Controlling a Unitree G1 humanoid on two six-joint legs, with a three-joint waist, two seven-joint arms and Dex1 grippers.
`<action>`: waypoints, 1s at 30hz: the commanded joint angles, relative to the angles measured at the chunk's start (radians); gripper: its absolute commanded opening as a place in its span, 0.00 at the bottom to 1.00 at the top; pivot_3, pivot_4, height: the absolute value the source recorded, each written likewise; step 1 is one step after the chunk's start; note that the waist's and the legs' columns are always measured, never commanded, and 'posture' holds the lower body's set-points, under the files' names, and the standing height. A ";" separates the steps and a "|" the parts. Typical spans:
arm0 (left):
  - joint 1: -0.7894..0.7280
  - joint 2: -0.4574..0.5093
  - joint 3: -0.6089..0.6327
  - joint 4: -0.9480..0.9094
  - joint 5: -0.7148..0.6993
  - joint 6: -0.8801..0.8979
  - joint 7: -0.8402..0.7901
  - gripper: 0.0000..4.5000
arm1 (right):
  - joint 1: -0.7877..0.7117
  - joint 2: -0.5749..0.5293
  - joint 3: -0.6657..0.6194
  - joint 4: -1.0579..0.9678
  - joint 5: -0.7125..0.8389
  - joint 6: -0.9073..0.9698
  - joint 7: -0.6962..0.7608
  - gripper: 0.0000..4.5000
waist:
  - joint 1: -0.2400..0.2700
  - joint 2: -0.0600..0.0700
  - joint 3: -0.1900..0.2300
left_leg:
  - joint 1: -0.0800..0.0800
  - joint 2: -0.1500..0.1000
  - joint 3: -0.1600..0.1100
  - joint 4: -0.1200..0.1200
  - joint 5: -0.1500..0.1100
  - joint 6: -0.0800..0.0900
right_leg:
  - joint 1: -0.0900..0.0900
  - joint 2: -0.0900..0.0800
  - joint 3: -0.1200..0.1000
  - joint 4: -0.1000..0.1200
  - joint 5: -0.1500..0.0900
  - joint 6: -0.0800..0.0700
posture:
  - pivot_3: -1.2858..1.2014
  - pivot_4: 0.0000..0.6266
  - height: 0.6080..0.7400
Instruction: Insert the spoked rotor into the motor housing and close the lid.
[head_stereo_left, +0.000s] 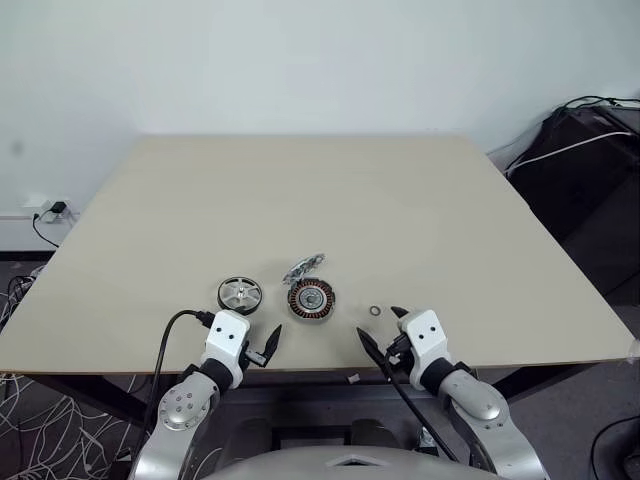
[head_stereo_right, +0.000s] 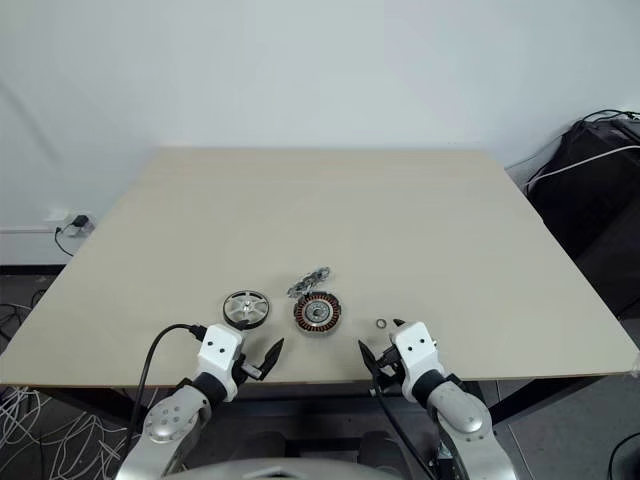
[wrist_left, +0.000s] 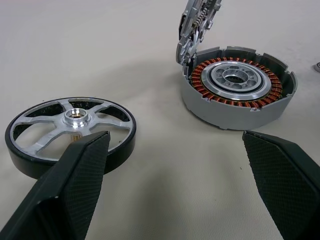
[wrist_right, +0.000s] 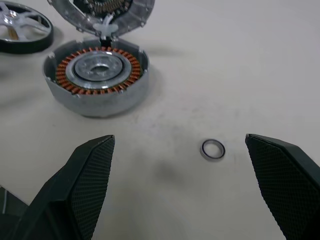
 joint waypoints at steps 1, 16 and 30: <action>-0.009 0.000 -0.006 -0.054 -0.001 -0.002 0.002 1.00 | -0.001 -0.005 -0.021 -0.014 0.009 -0.031 0.002 1.00 | 0.000 0.000 0.000 | 0.000 0.000 0.000 0.000 0.000 0.000 | 0.000 0.000 0.000 0.000 0.000 0.000 | 0.52 0.00 1.00; -0.009 0.002 -0.014 -0.073 -0.002 0.020 -0.002 1.00 | -0.028 0.017 -0.025 -0.023 -0.009 0.007 -0.045 1.00 | -0.001 0.000 0.000 | 0.000 0.000 0.000 0.000 0.000 0.000 | 0.000 0.000 0.000 0.000 0.000 0.000 | 0.52 0.00 1.00; -0.019 -0.003 -0.027 -0.073 -0.002 0.027 0.002 1.00 | -0.225 0.126 -0.002 0.276 -0.066 -0.021 -0.149 1.00 | -0.003 0.001 0.000 | 0.000 0.000 0.000 0.000 0.000 0.000 | 0.000 0.003 0.000 0.000 0.000 0.000 | 0.52 0.00 1.00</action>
